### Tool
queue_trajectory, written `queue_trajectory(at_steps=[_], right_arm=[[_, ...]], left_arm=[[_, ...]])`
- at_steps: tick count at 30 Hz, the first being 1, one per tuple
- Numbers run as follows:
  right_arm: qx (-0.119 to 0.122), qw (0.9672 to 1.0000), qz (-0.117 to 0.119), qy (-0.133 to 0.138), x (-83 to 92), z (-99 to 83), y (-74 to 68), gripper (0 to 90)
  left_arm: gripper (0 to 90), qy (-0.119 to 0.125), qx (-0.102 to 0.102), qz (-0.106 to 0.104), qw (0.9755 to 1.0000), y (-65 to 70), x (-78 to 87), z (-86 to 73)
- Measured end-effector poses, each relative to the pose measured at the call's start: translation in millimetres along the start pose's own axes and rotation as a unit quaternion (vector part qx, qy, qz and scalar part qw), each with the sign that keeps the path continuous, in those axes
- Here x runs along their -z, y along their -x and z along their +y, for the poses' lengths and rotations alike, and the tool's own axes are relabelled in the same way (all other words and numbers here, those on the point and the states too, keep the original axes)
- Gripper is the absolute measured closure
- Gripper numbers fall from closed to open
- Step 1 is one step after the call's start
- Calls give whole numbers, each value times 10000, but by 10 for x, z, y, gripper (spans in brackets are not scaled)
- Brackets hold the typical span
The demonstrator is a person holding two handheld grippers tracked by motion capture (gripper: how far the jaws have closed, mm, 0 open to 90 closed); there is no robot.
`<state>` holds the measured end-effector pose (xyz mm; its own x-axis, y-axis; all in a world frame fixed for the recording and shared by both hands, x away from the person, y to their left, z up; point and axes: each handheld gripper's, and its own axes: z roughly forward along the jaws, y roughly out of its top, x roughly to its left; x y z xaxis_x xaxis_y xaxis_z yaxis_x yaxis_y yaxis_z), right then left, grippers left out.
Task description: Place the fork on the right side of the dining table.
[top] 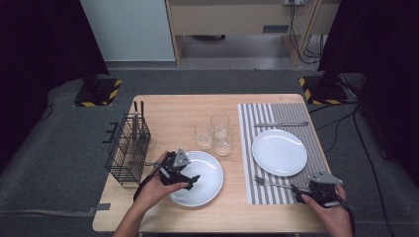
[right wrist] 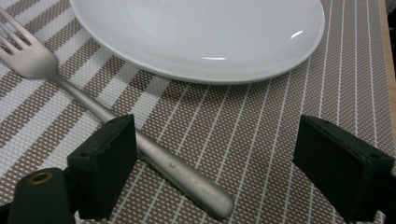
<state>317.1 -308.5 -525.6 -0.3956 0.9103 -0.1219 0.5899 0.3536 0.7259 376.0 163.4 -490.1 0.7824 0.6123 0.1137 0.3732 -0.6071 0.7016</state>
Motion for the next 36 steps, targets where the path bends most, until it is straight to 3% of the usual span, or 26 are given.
queue_trajectory(at_steps=[13, 21, 36], right_arm=[[-99, 9997, 145, -143, -5, -55, 48, 179], [-251, 9996, 47, -114, -26, -63, 80, 179], [-310, 9995, -22, -2, -65, 13, 116, 222]], left_arm=[[62, -29, -24, -28, 10000, 18, -22, -3], [61, -80, -28, -31, 10000, 24, -48, -17], [61, -17, 17, -71, 10000, 29, -31, -16]])
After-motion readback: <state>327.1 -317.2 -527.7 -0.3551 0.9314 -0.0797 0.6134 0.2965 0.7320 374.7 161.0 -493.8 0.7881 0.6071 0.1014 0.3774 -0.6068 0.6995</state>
